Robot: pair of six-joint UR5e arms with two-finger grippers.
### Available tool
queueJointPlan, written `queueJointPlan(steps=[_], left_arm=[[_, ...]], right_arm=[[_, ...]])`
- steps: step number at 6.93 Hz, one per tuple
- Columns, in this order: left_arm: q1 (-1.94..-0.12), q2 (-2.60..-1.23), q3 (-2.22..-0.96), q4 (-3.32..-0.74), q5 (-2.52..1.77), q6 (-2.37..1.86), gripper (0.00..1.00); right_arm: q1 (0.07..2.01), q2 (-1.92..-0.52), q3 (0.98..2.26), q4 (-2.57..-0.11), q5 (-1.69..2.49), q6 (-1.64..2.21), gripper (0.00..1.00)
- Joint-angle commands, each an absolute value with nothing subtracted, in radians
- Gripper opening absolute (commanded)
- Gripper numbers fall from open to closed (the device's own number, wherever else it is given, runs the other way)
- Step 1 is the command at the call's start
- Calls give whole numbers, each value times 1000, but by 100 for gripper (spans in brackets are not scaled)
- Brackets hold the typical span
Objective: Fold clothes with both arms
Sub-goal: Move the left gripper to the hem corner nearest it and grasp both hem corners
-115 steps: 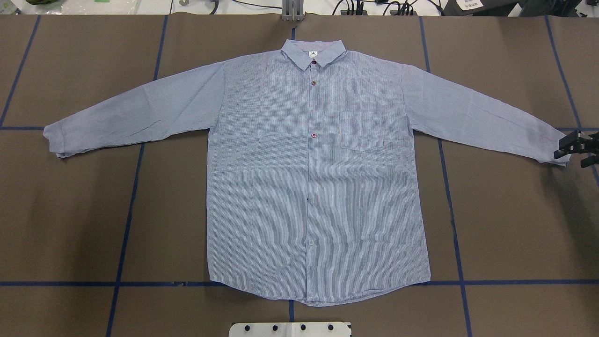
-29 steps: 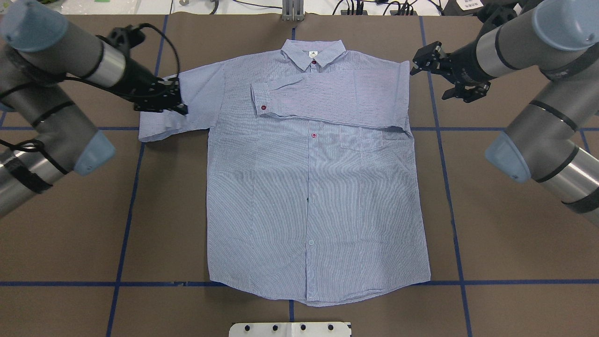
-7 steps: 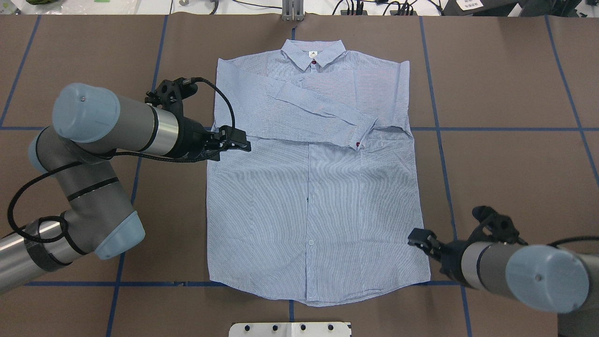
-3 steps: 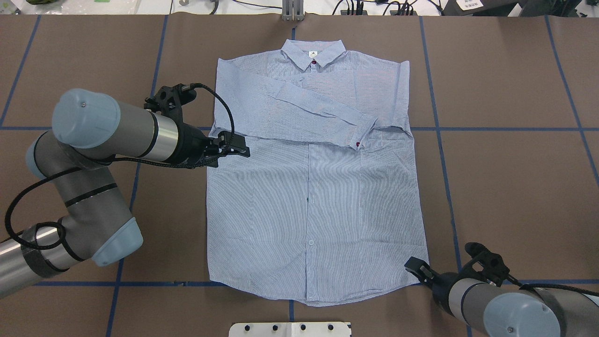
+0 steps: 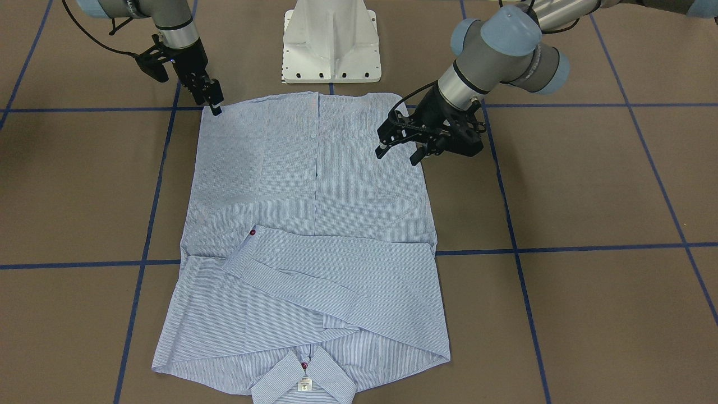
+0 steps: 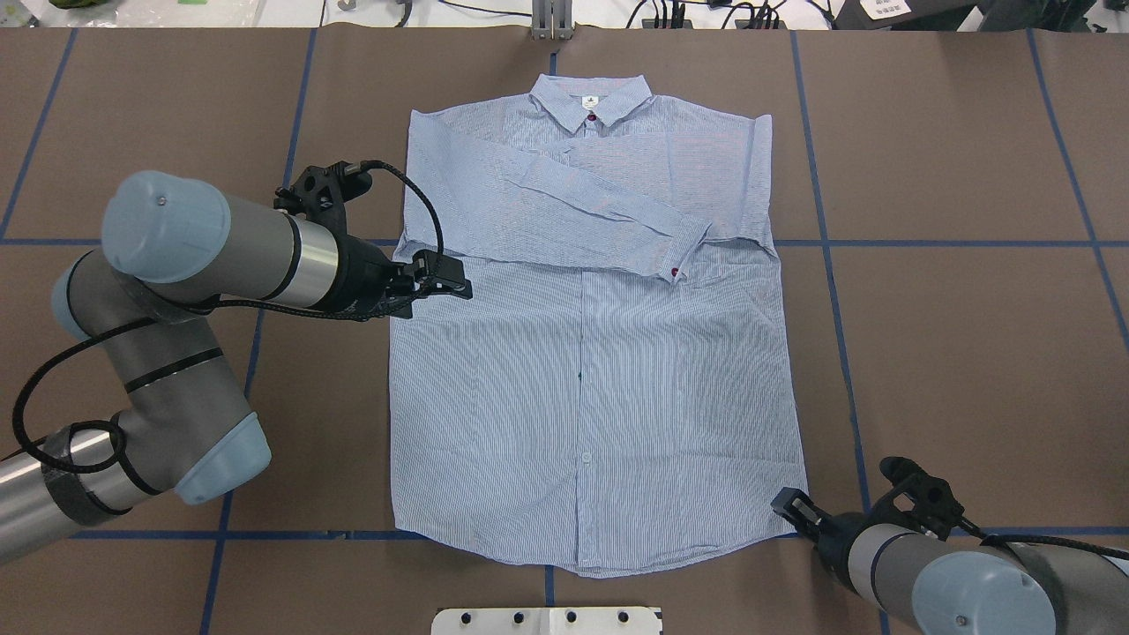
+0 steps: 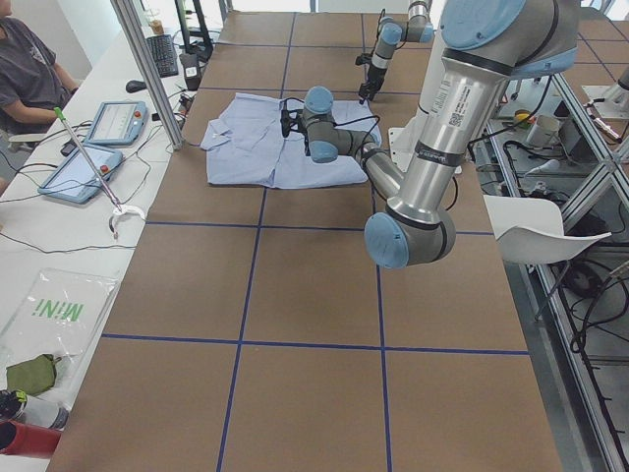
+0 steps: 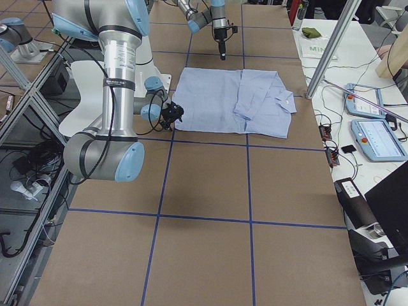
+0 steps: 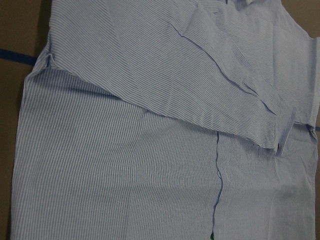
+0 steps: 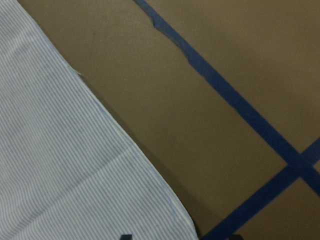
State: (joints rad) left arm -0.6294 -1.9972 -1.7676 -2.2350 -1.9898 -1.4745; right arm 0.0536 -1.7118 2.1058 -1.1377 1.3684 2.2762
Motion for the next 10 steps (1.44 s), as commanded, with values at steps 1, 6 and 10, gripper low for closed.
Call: queueJointPlan(steps=[1,6,10], left_arm=[[-629,-1997,-1769,-2235,-1988,-1476,92],[-458,-1755,-1942,-2235,-1886,-1627,92],[-232,-1730,-1964,-2235,-1763,-1817,92]], right_arm=[[54,-1712,2106,-1138,1368,2276,47],[101,-1774,2157,-1138,1391,2269,0],[121,-1807,2163,-1137,1401,2261,0]])
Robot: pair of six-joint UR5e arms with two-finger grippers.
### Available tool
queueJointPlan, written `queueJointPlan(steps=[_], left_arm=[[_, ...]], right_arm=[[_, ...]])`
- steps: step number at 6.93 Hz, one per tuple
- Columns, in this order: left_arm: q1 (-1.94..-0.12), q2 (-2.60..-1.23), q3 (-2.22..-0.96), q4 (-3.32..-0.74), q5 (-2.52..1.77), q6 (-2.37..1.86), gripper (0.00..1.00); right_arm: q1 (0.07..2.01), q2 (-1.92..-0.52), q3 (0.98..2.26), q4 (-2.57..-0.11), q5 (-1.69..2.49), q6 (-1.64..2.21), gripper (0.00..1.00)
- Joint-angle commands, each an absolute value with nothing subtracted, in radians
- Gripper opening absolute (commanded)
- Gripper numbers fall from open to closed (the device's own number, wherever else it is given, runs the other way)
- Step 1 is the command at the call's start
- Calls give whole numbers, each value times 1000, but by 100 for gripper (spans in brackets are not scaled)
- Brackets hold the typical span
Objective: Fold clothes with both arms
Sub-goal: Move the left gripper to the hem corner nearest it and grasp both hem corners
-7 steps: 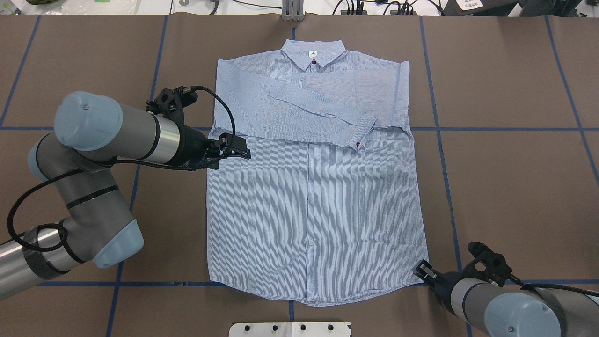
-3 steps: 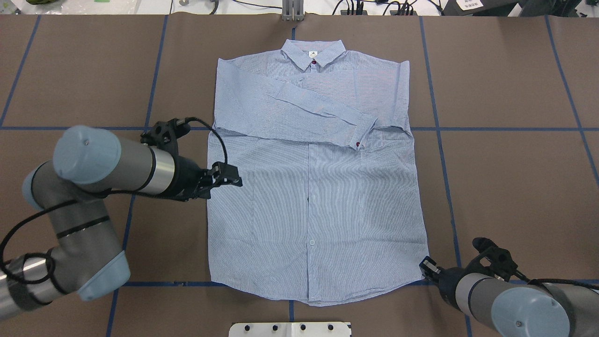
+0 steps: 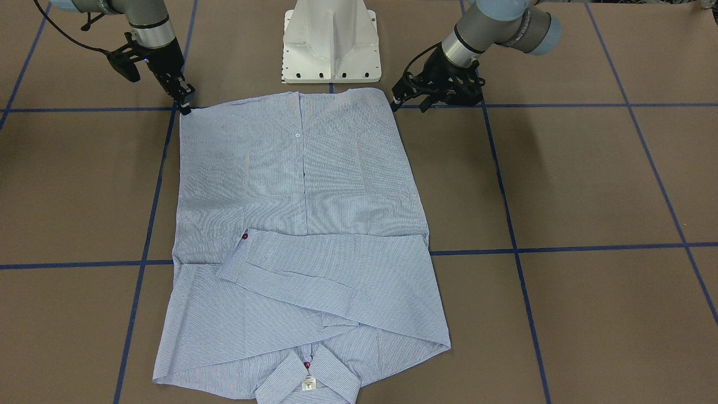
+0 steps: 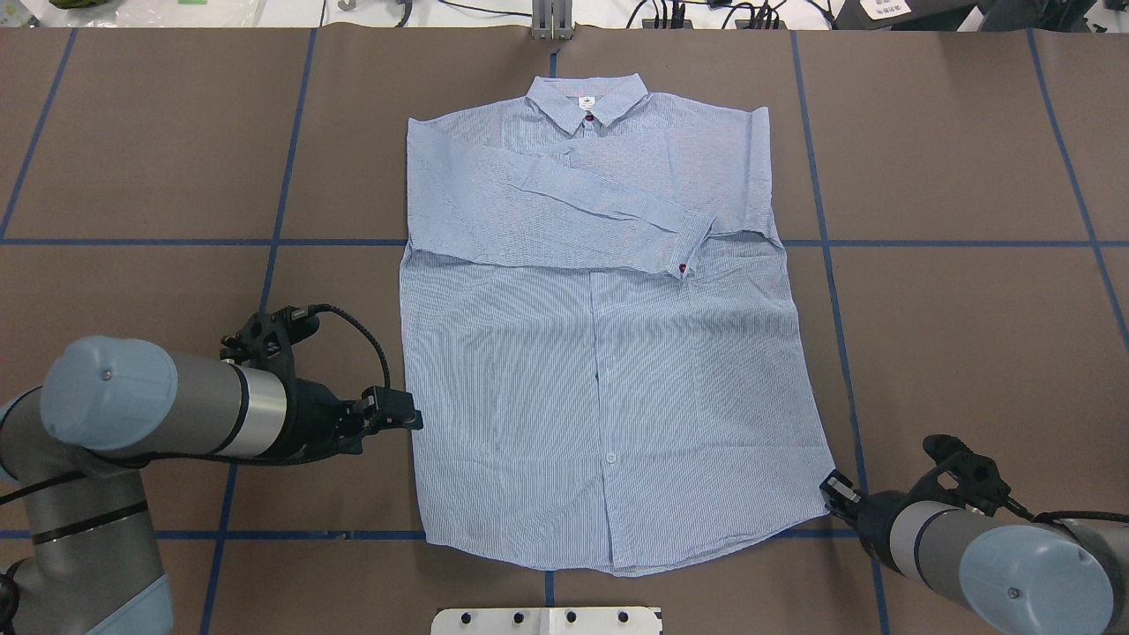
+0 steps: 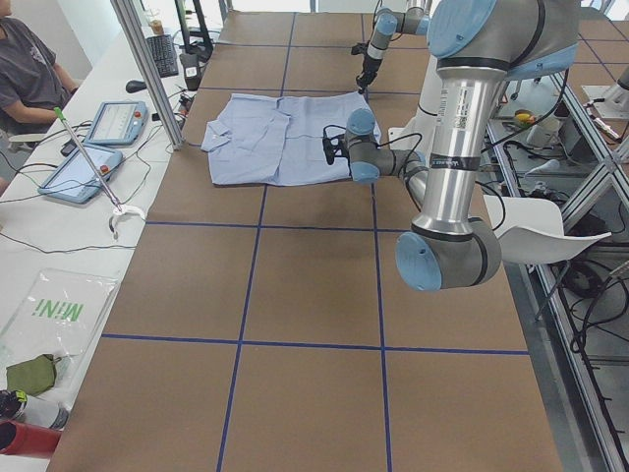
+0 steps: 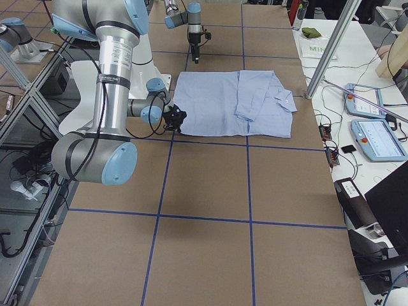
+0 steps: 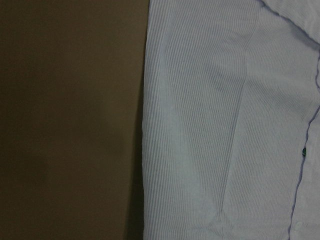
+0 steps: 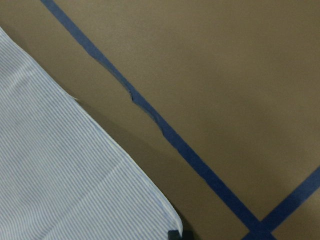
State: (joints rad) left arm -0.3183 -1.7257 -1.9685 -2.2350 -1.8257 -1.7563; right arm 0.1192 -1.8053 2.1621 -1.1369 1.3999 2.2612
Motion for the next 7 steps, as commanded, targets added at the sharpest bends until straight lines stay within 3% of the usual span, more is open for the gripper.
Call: queueJointPlan(steps=[1,2,3,4,5,6,7], left_arm=[[-210,-1759,-1945,-2235,-1763,-1821,92],[-209,-1790,-1918,-2235,-1763,-1821,91],[-210,-1817,-1896,-2235,-1763,-1821,81],[-209,-1819,-1878,-2235,-1763,-1822,59],[-209,-1818,-1870,-2235,-1761,-1822,16],[-209,-1807,-1879,-2235,-1758,-1821,0],[-216,-1795,-1931,-2211,-1764,-1821,0]], right_arm=[[124,-1806,2163,-1137,1401,2260,0],[124,-1804,2163,-1137,1401,2260,0],[124,-1802,2163,-1137,1401,2261,0],[127,-1801,2163,-1137,1401,2260,0],[129,-1802,2161,-1137,1401,2260,0],[129,-1805,2161,-1137,1401,2261,0],[127,-1805,2181,-1138,1399,2264,0]])
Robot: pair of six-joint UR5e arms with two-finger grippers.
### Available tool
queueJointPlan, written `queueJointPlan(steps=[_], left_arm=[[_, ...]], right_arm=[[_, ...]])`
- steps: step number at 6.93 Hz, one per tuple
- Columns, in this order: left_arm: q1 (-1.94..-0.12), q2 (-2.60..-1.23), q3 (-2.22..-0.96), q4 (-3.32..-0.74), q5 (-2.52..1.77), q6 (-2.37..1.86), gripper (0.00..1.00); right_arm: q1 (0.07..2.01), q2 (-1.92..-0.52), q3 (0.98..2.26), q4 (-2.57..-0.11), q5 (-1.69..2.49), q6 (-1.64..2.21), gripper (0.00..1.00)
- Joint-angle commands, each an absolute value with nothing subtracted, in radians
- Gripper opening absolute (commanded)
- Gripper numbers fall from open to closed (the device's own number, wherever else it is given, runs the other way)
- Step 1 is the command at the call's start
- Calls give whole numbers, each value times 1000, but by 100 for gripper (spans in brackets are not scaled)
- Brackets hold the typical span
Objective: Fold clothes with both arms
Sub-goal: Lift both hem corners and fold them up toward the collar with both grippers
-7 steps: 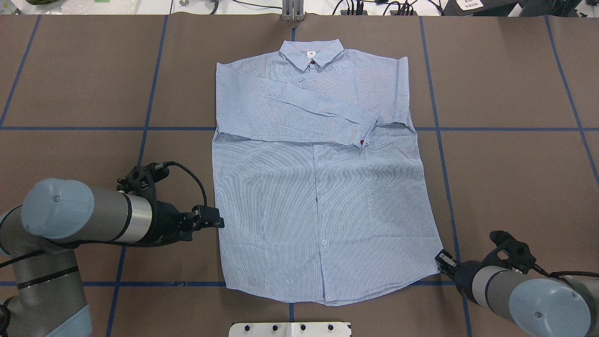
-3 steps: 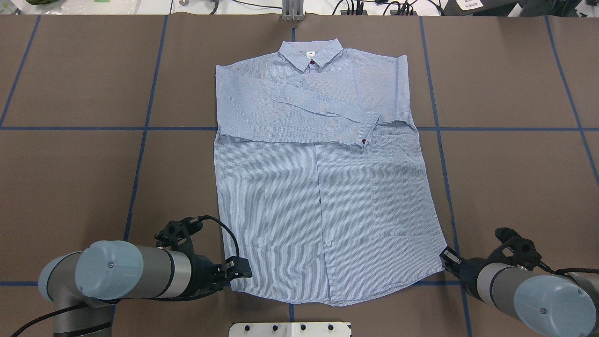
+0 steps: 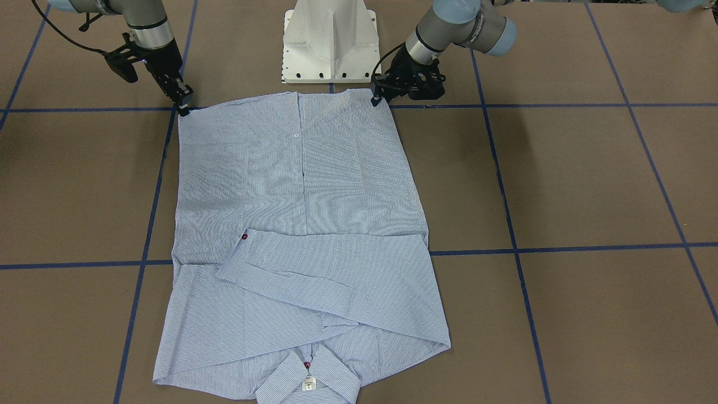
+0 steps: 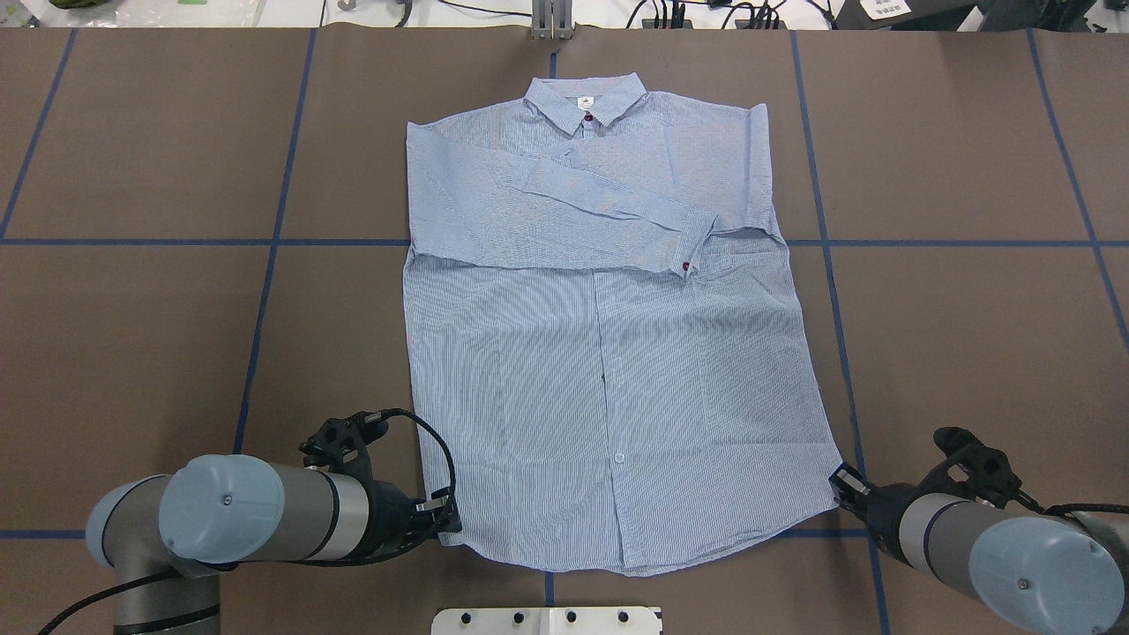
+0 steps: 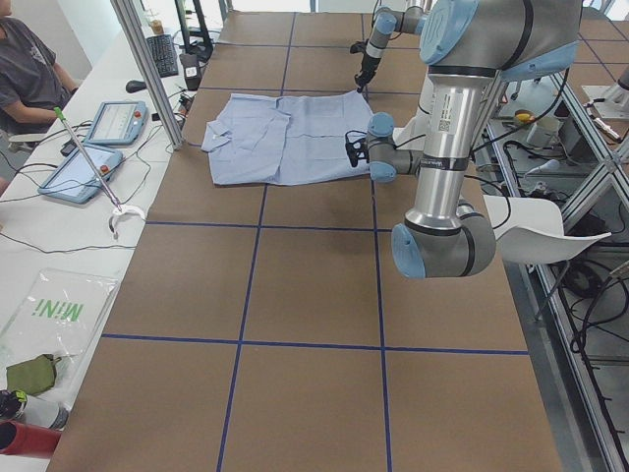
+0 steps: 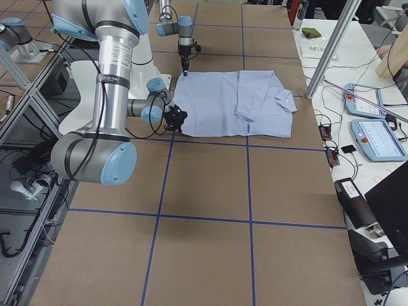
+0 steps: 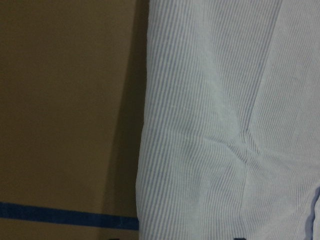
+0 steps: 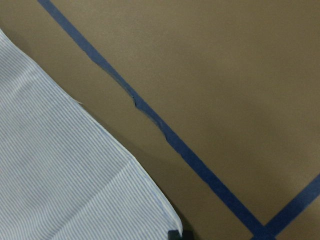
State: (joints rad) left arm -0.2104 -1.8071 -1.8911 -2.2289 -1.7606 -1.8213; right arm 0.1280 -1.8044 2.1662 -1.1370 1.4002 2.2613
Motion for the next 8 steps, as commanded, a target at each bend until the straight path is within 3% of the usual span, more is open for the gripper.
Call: queueJointPlan(steps=[1,3,5,7,8], left_arm=[[-224,-1789,-2025,-2083,-1807,-1809,0],[-296,-1801,-2091,-1965,-1865,-1801,0],[-430,-1885,-2083,-1938,-1920,-1777,0],[-608,-2033,-1984,-1843,-2013,-1738,0],[-671,-2051,-1941,-1842,-2041,-1702,0]], right_arm=[[127,-1807,2212,-1138,1401,2270,0],[135,-1856,2311,-1143,1445,2275,0],[370,-1833,2329,-1144,1588,2200,0],[632,-1703,2274,-1170,1811,2115,0],[694,-1571,2231,-1269,1839,2090,0]])
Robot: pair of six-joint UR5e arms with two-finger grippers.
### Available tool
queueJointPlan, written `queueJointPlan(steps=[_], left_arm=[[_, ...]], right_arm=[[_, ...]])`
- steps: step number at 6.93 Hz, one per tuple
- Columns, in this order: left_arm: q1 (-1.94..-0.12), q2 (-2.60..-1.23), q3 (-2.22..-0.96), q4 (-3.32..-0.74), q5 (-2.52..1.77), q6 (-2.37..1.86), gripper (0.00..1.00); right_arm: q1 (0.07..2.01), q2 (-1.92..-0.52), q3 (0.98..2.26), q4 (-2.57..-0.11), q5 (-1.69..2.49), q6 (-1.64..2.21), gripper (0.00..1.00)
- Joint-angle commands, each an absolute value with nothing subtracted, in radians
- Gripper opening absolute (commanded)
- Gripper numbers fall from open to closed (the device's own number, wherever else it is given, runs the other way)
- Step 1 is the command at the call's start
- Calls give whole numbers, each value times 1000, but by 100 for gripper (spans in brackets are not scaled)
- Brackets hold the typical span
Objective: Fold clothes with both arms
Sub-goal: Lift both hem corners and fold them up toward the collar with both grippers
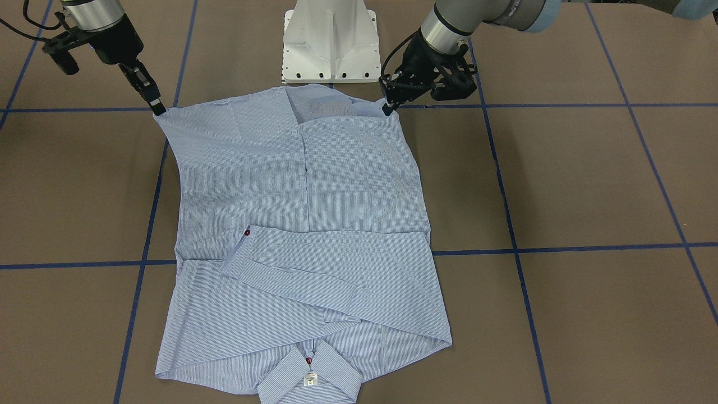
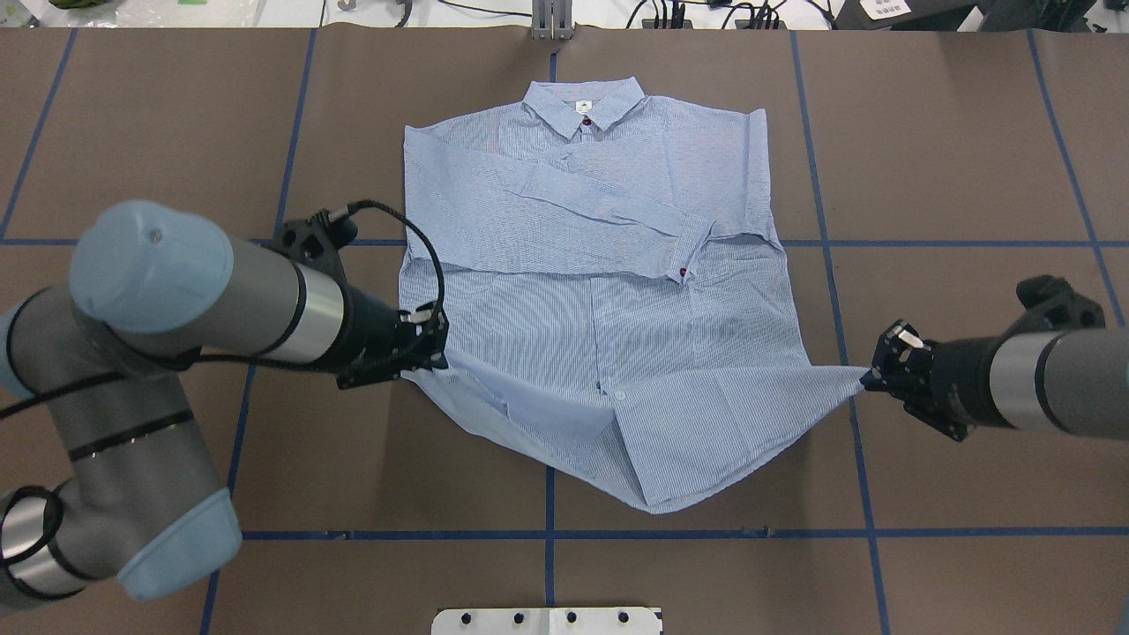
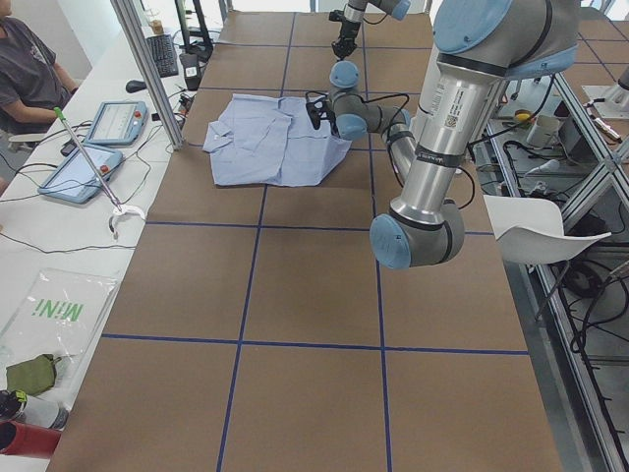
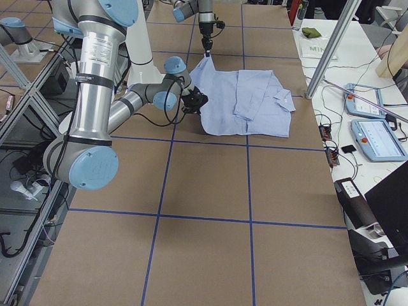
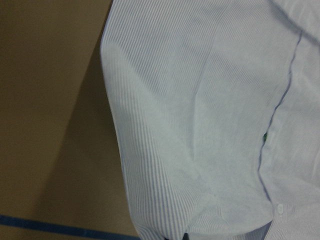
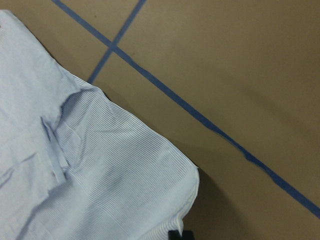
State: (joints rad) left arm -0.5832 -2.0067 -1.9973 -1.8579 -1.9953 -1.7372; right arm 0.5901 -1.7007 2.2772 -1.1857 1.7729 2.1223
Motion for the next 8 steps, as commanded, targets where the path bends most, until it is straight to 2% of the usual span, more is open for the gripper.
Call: queueJointPlan(steps=[1,2,4,8], left_arm=[[-736,-2052,-1910,-1845,-2043,-1653,0],[-786,-2077,-1846,-1854,-2045,-1614,0],[-828,-2178,-1673,-1890,-2040,-1577,0],[-880,-2362,-1211,-2210,-1975,-1577,0]], right_arm=[[733,-1405,2171,-1439,1839,2036,0],[776,-1247,2058,-1550,1829,1949,0],[850,-1108,1836,-1548,1827,1818,0],[917,-924,1435,-1430,1819,1707,0]])
